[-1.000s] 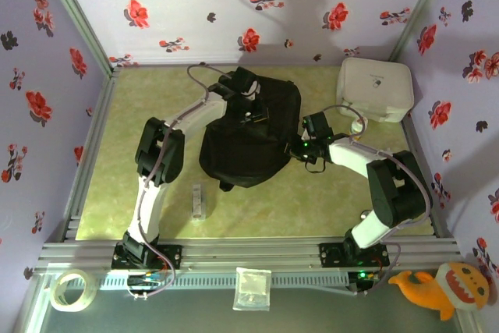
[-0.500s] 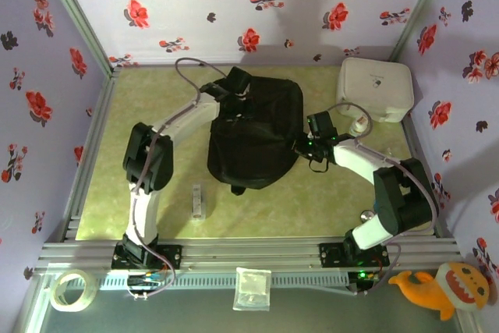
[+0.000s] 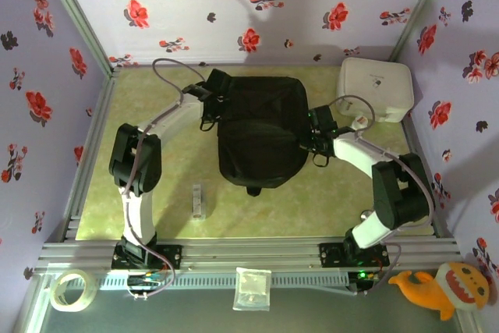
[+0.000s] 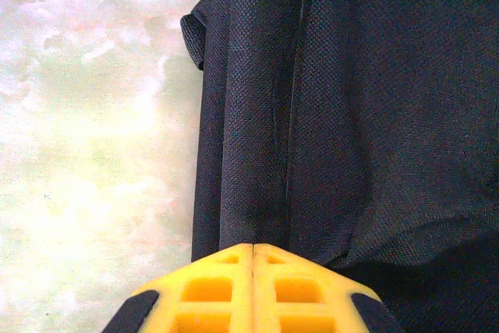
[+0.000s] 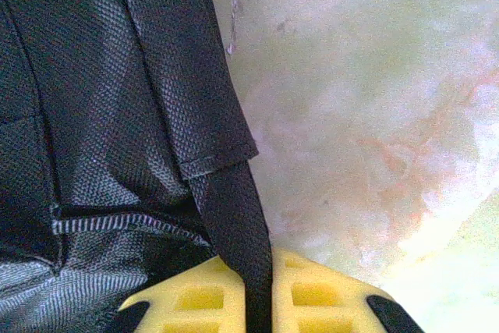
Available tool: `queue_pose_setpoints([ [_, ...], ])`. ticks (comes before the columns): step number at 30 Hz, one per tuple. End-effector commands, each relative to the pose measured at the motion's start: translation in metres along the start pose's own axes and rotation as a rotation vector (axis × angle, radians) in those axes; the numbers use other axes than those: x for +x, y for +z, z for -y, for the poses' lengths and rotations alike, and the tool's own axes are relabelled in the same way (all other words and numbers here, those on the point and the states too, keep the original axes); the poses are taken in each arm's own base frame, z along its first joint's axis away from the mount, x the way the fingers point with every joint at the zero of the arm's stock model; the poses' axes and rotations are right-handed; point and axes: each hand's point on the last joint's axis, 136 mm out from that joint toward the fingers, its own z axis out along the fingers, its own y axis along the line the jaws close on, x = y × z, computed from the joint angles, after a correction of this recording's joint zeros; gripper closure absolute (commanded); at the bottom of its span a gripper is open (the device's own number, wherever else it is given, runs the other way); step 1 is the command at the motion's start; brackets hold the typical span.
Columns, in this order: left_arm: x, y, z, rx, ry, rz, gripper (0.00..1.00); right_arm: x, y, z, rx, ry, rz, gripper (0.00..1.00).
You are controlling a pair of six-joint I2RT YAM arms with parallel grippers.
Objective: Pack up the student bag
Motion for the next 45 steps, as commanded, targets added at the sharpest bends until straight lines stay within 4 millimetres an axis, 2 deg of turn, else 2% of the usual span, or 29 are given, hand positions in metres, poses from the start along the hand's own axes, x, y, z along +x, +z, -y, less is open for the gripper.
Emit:
queue_pose_setpoints([
  [1,-0.017,-0.021,-0.025,-0.072,-0.017,0.060,1.00,-0.023,0.002,0.012,0.073,-0.049,0.036,0.83],
  [2,-0.016,-0.026,-0.021,-0.053,-0.017,0.049,0.95,-0.024,0.001,0.005,0.043,-0.060,0.025,0.79],
  [3,-0.015,-0.033,-0.019,-0.039,-0.020,0.051,0.84,-0.026,-0.003,-0.001,0.020,-0.064,0.023,0.73],
  [5,-0.014,-0.048,-0.018,-0.018,-0.029,0.074,0.70,-0.031,-0.015,-0.007,-0.010,-0.063,0.046,0.61],
  [8,-0.002,-0.067,-0.030,-0.019,-0.052,0.081,0.51,-0.040,-0.036,-0.013,-0.040,-0.059,0.094,0.45],
  [11,0.027,-0.077,-0.049,-0.038,-0.089,0.052,0.40,-0.044,-0.053,-0.017,-0.066,-0.053,0.120,0.32],
  [13,0.058,-0.077,-0.061,-0.043,-0.104,-0.003,0.36,-0.045,-0.061,-0.019,-0.083,-0.044,0.132,0.25],
  [19,0.151,-0.074,-0.093,-0.089,-0.138,-0.191,0.31,-0.047,-0.072,-0.027,-0.137,-0.015,0.157,0.11],
  [22,0.190,-0.069,-0.099,-0.092,-0.136,-0.260,0.30,-0.048,-0.073,-0.033,-0.167,-0.001,0.159,0.08],
  [25,0.220,-0.063,-0.107,-0.113,-0.134,-0.330,0.30,-0.048,-0.073,-0.038,-0.185,0.011,0.153,0.08],
  [28,0.233,-0.058,-0.107,-0.117,-0.125,-0.361,0.30,-0.047,-0.073,-0.043,-0.197,0.016,0.151,0.08],
  [32,0.237,-0.049,-0.097,-0.074,-0.125,-0.371,0.31,-0.043,-0.072,-0.049,-0.201,0.013,0.140,0.08],
  [37,0.248,-0.036,-0.094,-0.084,-0.107,-0.414,0.35,-0.038,-0.070,-0.053,-0.200,0.007,0.130,0.08],
  [45,0.257,-0.028,-0.104,-0.146,-0.090,-0.438,0.44,-0.032,-0.066,-0.056,-0.198,0.006,0.114,0.08],
])
